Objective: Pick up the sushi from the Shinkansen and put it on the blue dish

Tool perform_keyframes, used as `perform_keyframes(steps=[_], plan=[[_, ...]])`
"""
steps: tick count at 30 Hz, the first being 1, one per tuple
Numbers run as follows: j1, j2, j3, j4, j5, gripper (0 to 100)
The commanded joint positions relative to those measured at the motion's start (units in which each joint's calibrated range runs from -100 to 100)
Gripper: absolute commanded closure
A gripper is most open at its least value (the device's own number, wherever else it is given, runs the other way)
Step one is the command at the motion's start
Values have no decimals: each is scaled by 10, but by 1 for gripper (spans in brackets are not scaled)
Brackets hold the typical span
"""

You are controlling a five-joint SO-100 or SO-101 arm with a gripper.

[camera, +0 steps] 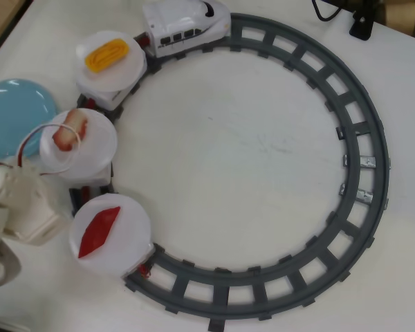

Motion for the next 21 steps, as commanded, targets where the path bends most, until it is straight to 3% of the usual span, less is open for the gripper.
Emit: perform_keyframes(steps=[1,7,21], plan=[[39,6,-29,8,30,74],[82,8,-20,-5,78,74],[96,147,-83,-43,62,74]])
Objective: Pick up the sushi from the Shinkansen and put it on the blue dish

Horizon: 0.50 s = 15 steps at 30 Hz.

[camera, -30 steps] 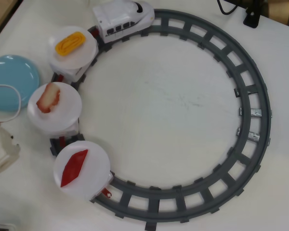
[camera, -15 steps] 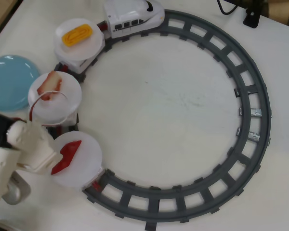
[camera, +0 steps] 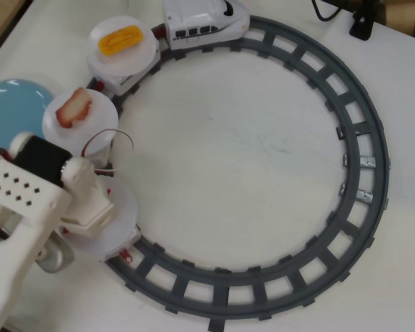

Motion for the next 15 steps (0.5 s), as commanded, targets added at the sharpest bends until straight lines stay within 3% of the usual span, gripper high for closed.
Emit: perform_keyframes(steps=[1,4,9,15], plan=[[6,9,-38,0,-4,74],[1,19,-41,-1,-4,77],[-15,24,-51,-1,-24,98],[-72,38,-116,2,-47,97]])
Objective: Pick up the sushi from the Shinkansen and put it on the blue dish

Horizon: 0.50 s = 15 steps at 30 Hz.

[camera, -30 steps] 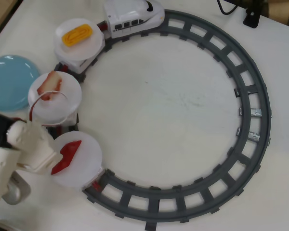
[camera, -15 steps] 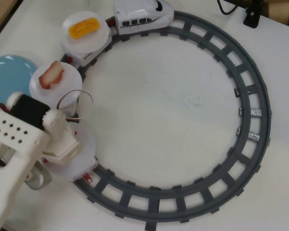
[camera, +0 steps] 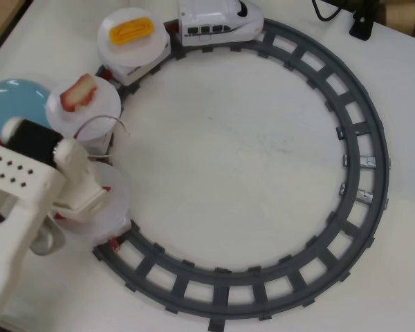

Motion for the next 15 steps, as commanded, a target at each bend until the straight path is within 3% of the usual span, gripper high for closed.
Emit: perform_keyframes(steps=[1,15], plan=[[-34,3,-80,6,-12,97],[-139,119,-366,74,-56,97]])
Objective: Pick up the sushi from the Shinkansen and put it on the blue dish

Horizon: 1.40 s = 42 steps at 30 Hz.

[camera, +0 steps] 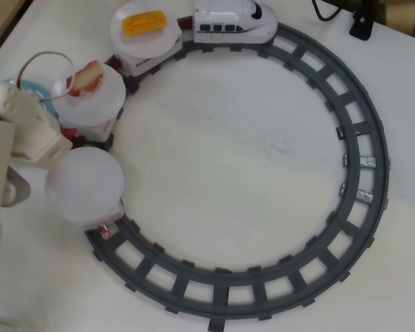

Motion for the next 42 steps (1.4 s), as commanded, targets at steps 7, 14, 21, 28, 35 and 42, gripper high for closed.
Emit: perform_keyframes(steps=[7,14,21,28,35,42], plan=[[-109,44,-103,12,-38,97],[-160,117,-155,-23,-59,97],[-165,237,-261,-50,-59,97],[-167,349,-387,-54,-60,97],[-163,415,-473,-47,-71,82],[-167,416,-483,-23,-71,72]])
